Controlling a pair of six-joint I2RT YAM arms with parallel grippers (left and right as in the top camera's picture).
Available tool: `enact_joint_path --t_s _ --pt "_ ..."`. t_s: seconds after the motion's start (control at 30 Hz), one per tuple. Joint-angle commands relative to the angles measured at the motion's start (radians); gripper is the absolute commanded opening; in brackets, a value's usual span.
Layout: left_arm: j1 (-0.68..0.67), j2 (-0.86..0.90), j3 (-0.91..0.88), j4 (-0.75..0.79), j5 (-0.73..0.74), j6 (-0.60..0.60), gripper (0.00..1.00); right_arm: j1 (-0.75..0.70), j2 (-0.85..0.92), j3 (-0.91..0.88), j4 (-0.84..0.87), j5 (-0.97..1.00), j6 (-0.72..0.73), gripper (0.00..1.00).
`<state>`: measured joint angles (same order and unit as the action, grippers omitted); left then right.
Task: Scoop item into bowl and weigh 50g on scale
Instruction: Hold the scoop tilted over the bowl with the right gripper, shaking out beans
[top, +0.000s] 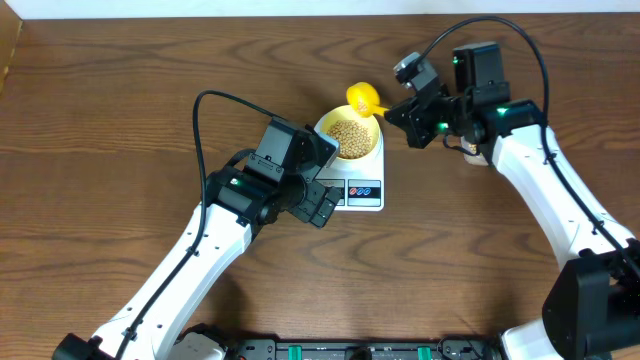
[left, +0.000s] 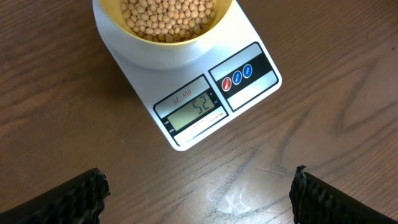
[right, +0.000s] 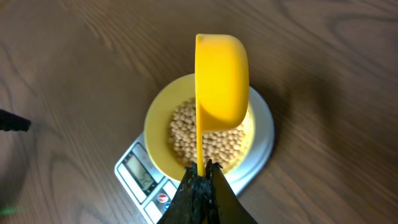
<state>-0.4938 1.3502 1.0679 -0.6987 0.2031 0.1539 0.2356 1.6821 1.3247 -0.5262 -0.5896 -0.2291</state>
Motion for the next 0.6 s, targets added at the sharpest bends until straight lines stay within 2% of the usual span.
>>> enact_joint_path --t_s 0.0,0.23,0.57 --pt "0.000 0.002 -0.013 0.000 -0.010 -0.006 0.96 -0.027 -0.031 0.000 0.003 -0.024 0.017 0.01" --pt "0.000 0.002 -0.013 0.000 -0.010 -0.006 0.96 -0.043 -0.037 0.000 0.003 -0.024 0.034 0.01" --pt "0.000 0.002 -0.013 0.000 -0.010 -0.006 0.96 0.036 -0.027 0.000 0.024 -0.006 0.011 0.01"
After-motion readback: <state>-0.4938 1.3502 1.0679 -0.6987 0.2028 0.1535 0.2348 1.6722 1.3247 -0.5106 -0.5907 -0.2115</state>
